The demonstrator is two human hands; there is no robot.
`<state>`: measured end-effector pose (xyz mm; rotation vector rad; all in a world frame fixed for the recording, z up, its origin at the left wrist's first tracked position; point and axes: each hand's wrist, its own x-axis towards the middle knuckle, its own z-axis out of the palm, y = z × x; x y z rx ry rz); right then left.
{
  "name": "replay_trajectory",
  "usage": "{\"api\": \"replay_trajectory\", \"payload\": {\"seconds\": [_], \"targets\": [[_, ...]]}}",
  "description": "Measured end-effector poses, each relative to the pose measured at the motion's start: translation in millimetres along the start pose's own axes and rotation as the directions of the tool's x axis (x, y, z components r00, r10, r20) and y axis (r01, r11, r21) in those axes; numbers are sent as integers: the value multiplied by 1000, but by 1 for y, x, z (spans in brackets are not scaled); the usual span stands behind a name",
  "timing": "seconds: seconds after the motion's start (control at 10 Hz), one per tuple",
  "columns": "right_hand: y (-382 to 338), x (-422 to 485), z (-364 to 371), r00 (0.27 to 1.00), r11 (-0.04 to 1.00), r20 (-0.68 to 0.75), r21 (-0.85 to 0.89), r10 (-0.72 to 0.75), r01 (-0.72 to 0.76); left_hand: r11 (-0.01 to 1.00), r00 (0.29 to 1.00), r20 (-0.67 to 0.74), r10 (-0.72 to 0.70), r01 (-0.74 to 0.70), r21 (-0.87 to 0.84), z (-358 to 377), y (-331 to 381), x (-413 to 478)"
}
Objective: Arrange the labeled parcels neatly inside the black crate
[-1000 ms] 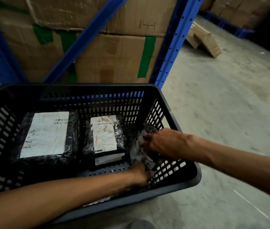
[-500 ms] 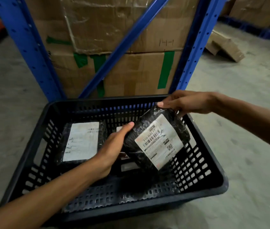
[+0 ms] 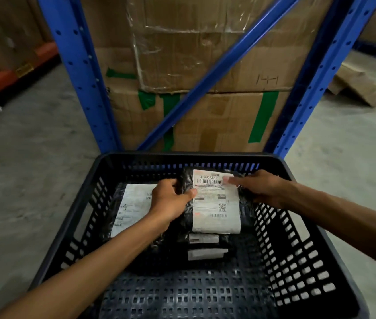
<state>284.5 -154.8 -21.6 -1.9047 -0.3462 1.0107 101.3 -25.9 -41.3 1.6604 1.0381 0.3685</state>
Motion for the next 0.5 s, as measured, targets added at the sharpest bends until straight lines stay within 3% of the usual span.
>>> {"api": "replay_trajectory", "payload": {"seconds": [0.2, 0.3, 0.4, 0.5], "targets": [[47, 19, 30, 999, 989, 4, -141, 35, -34, 871, 992, -25, 124, -97, 482, 15, -18, 16], [48, 25, 38, 1000, 969, 11, -246, -3, 6, 801, 983, 1, 181, -148, 581, 20, -17, 14], [34, 26, 32, 997, 886, 75, -459, -31, 62, 797, 981, 41, 189, -178, 577, 18, -11, 16], [17, 16, 24, 987, 699, -2, -707, -158, 111, 796, 970, 124, 211, -244, 554, 4, -8, 2]]}}
